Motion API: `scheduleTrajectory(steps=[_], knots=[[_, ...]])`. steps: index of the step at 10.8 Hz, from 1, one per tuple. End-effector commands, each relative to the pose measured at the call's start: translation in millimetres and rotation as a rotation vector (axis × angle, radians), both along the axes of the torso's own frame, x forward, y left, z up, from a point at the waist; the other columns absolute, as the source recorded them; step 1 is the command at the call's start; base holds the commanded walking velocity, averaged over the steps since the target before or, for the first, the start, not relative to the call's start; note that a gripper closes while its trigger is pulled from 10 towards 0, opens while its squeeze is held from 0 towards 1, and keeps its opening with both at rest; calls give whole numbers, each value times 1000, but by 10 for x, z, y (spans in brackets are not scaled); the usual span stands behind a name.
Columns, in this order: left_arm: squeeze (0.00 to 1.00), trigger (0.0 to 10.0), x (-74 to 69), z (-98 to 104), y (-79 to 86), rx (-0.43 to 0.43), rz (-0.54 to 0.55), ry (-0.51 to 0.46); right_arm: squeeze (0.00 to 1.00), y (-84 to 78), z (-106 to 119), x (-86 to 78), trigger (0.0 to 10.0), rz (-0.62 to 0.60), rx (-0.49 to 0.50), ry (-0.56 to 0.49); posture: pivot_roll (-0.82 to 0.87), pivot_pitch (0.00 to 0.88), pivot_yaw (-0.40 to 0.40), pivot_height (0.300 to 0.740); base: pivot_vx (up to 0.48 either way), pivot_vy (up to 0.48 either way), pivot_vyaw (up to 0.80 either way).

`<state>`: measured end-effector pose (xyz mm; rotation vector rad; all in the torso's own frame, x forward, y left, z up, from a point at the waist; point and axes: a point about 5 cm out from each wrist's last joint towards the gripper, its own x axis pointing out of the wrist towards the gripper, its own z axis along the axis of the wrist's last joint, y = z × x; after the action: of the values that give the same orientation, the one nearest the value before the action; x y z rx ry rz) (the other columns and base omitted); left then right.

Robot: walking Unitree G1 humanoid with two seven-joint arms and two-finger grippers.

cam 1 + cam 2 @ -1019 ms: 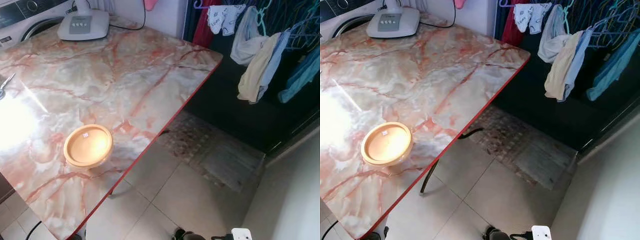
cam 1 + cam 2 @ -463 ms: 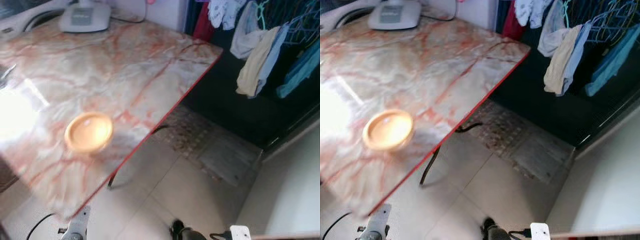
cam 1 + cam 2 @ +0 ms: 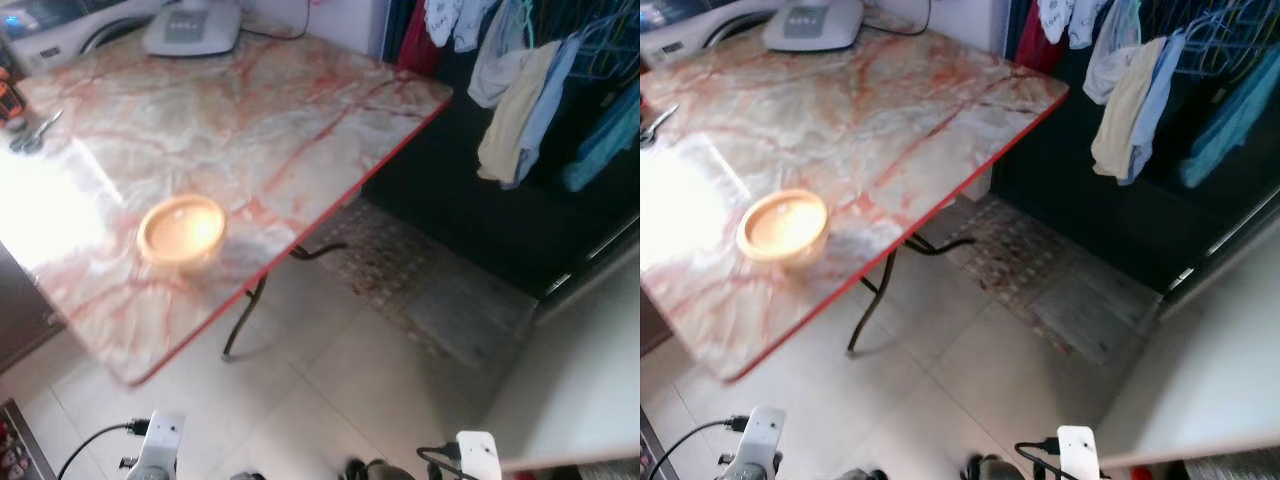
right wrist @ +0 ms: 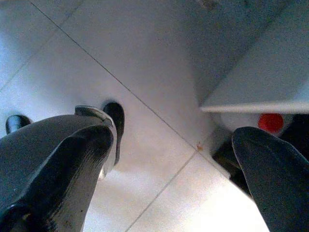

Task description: Restocking fridge

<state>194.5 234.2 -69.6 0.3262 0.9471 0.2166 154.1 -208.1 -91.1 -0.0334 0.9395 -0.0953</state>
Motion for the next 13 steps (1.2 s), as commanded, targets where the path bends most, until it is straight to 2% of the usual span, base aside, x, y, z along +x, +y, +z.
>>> scheduleTrajectory(steps=[1,3,6,8,10,13], knots=[[0,10000,-79,-29,51,15,1,35,0,52,-66,-136,10000,-15,20,50,-150,171,22,740,0,0,0],[0,10000,-79,-29,54,15,2,35,0,62,-75,-161,10000,-18,21,52,-150,171,23,740,0,0,0],[0,10000,-91,-33,65,20,-1,43,0,-65,-100,-321,10000,-35,18,75,-151,172,24,740,0,0,0],[0,10000,-110,-42,68,19,-4,51,0,-115,-99,-343,10000,-36,17,85,-153,172,25,740,0,0,-800],[0,10000,-110,-44,60,6,5,46,0,-79,-92,-290,10000,-27,19,83,-158,168,27,740,0,0,-800],[0,10000,-101,-42,50,-5,9,37,0,89,-112,-246,10000,-8,28,90,-157,160,27,740,0,0,-800]])
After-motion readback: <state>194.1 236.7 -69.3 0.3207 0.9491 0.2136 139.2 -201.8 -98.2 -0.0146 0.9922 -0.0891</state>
